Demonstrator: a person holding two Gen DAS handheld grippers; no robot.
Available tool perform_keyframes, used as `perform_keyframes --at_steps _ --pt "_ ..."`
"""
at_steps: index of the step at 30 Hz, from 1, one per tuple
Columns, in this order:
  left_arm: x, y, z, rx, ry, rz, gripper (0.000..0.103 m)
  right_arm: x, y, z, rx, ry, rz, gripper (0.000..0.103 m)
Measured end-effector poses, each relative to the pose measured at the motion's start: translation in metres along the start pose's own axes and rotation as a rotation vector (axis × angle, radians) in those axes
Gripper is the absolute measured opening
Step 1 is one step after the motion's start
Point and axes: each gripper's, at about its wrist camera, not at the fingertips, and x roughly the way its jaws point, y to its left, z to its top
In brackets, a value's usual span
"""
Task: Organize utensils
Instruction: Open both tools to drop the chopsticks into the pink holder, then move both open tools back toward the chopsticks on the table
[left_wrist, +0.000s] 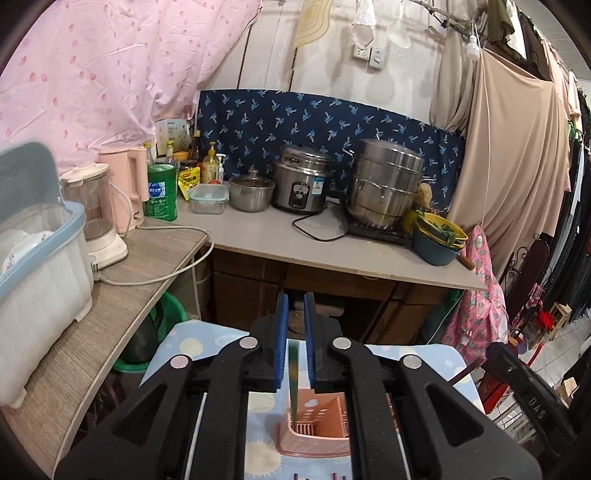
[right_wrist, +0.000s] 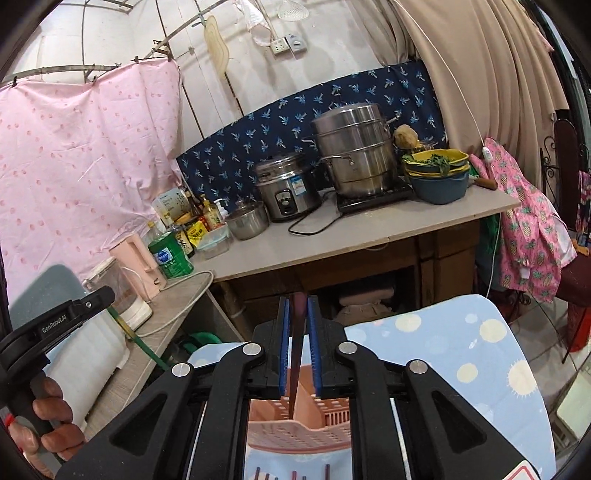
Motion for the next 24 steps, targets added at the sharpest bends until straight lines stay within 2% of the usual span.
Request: perform_keyframes --at_steps 1,3,5,8,13,15,24 --pt "-0.001 0.003 -0.002 -0.002 0.003 0.002 0.018 -0.002 -0.002 -0.003 0.0 -0.006 -0.003 0.016" --pt "-0.008 0.007 -0.006 -0.007 -0.002 0.004 0.044 -0.015 -0.004 -0.003 0.0 -0.034 -0.009 0.03" --pt "-0.019 0.011 -0.01 0.0 -0.019 0.014 0.055 -0.033 -0.004 -0.005 -0.015 -0.063 -0.021 0.038" --pt "-0.041 0.014 -0.019 0.026 -0.025 0.023 0.064 -0.061 -0.003 -0.015 -0.038 -0.073 -0.021 0.044" --pt "-0.08 0.021 -0.05 0.059 0.01 0.038 0.069 -0.099 -0.007 -0.046 -0.06 -0.018 -0.009 0.049" --pt "-0.092 0.024 -0.067 0.071 0.03 0.046 0.073 -0.112 -0.008 -0.066 -0.067 0.017 -0.015 0.05" --pt "-0.127 0.039 -0.165 0.135 0.151 0.106 0.073 -0.142 -0.016 -0.176 -0.123 0.184 -0.118 0.052"
